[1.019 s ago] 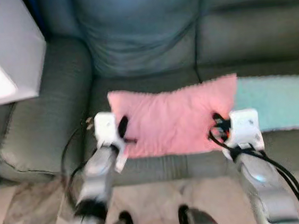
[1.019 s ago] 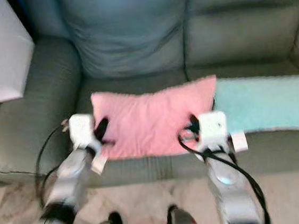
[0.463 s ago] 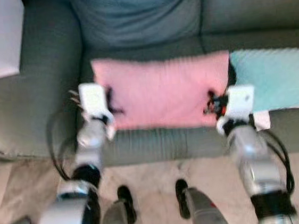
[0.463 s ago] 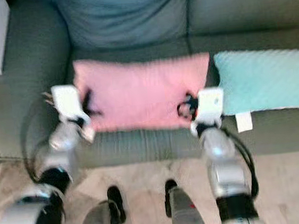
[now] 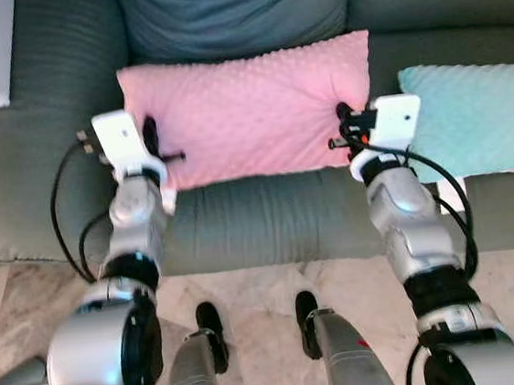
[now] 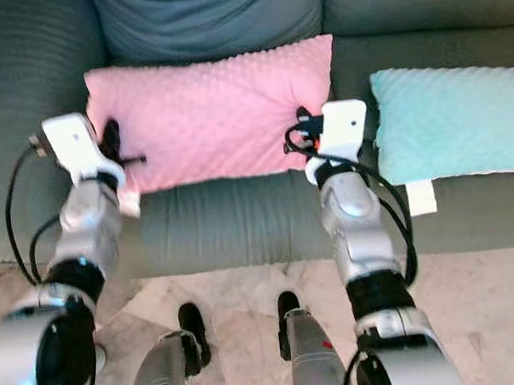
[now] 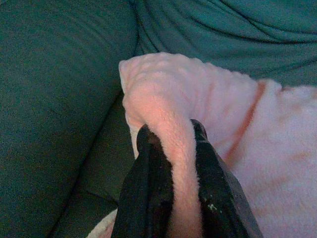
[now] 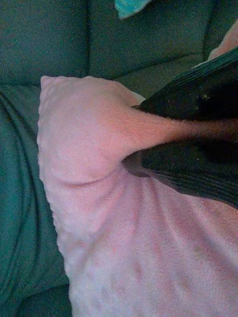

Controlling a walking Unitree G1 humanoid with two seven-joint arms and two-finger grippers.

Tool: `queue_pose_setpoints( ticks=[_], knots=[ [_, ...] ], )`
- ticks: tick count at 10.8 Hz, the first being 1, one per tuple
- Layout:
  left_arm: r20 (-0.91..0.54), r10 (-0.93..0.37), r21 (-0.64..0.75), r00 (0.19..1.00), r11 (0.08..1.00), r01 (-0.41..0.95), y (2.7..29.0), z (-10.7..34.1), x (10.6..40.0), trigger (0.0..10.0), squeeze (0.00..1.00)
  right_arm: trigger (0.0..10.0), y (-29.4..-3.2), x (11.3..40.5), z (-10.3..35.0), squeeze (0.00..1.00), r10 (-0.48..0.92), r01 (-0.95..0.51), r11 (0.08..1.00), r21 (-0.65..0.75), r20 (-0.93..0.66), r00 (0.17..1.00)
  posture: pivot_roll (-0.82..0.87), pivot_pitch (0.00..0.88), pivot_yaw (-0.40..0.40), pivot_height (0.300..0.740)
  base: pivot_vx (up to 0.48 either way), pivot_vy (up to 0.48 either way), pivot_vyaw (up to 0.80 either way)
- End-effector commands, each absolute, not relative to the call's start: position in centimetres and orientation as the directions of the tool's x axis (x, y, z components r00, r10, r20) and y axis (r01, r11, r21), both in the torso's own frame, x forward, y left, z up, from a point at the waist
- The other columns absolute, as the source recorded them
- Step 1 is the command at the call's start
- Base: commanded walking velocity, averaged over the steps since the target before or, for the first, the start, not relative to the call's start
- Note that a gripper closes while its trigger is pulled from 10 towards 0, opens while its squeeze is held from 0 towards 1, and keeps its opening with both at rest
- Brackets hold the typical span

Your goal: Move the pillow to the sofa

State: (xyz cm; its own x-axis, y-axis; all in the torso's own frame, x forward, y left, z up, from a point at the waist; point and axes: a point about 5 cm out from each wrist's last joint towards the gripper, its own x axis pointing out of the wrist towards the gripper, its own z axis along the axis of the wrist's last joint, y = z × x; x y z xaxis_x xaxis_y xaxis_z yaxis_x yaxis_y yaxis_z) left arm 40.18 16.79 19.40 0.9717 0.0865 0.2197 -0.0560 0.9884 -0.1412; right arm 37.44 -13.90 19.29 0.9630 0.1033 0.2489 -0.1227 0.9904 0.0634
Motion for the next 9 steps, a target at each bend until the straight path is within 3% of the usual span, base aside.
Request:
queue_pose_setpoints(
  ticks=[1,2,3,9],
  knots=[
    [0.191,0.106,-0.15,0.976,0.986,-0.077,17.3,18.4,39.9,10.0,0.01,10.0,-14.2,37.4,18.7,0.0,0.081,-0.105,0.991,0.082,0.246,0.966,-0.22,0.579,0.004,0.74,0.0,0.0,0.0],
    [0.18,0.096,-0.16,0.979,0.985,-0.067,16.9,18.2,40.0,10.0,1.0,10.0,-13.8,37.2,18.4,0.7,0.093,-0.121,0.988,0.097,0.256,0.962,-0.22,0.571,-0.003,0.74,0.0,0.0,0.0],
    [0.175,0.097,-0.174,0.98,0.983,-0.067,16.8,18.1,40.0,10.0,1.0,10.0,-13.7,37.2,18.3,1.0,0.106,-0.135,0.986,0.099,0.259,0.96,-0.22,0.569,-0.003,0.74,0.0,0.0,0.0],
    [0.166,0.092,-0.219,0.982,0.974,-0.054,16.0,17.2,39.7,10.0,1.0,10.0,-13.1,37.6,18.4,1.0,0.107,-0.138,0.986,0.094,0.277,0.955,-0.21,0.574,-0.003,0.74,0.0,0.0,0.0]
  ],
)
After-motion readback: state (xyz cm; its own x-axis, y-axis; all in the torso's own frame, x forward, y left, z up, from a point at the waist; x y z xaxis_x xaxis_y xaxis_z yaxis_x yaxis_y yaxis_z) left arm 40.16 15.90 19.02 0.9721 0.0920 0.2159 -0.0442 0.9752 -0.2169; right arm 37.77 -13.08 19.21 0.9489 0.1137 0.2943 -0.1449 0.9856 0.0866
